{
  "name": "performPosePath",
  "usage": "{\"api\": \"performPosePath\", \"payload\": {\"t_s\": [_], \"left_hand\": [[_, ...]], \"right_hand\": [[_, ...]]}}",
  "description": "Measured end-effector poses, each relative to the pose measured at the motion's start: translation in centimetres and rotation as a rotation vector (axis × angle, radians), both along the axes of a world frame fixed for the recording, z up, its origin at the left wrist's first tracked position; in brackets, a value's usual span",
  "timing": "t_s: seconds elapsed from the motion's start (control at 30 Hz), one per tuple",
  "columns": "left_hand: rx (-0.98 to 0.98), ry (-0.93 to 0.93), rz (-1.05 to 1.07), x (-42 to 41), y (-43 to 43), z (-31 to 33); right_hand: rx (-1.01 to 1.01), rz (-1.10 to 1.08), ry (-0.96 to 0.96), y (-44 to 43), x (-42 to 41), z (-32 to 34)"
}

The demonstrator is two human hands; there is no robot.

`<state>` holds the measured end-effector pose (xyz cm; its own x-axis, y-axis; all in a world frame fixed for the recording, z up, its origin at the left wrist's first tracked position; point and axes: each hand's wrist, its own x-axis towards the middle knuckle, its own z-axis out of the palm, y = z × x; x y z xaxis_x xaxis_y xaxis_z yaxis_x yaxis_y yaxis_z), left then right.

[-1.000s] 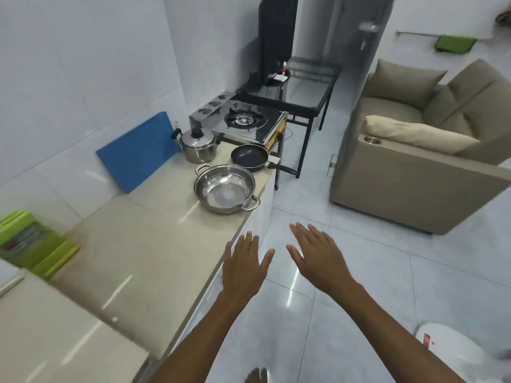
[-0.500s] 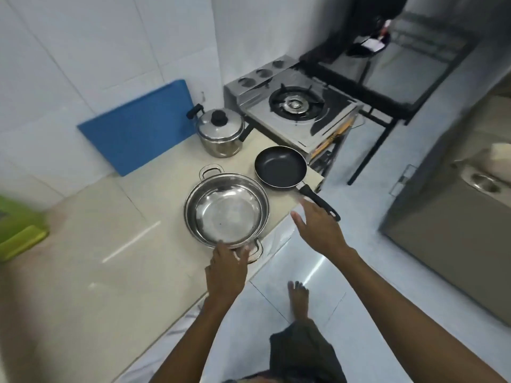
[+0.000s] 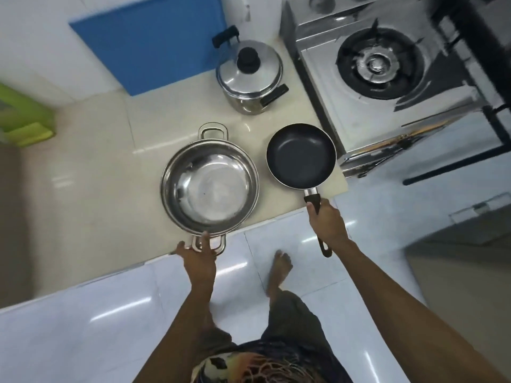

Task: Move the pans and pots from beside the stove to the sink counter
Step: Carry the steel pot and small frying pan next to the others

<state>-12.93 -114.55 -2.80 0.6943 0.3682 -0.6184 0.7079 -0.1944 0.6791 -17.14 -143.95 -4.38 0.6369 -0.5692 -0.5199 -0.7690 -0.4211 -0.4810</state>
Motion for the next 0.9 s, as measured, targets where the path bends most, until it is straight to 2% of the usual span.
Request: {"api": "performPosePath", "payload": {"t_s": [0.1,0.23,0.3,0.6,0.77,0.9], "left_hand": [[-0.255,0.068,0.085,0.1,-0.4,-0.3],[-0.462,0.105,0.182,0.6,0.1,0.4],[-0.518,0.146,0.211,0.7,0.4,0.8],[-0.527,0.264,0.16,1.4,0.6,2.5],[-0.488,0.214,0.206,0.6,1.6,3.4],[-0.531,0.201,0.201,0.2,3.1,4.6]], "right_hand": [[0.11,-0.035,0.027,-0.5,0.0,-1.3],[0.459,-0.248,-0.019,-0.9,0.0,-1.7],[0.517,-0.291,-0.026,-0.9,0.0,-1.7],[0.224,-0.242,-0.076,0.4,-1.1,-0.5],[0.173,-0.19,-0.059,2.1,-3.3,0.7],[0.153,-0.162,-0.052,4.3,-5.0,1.6]]}}
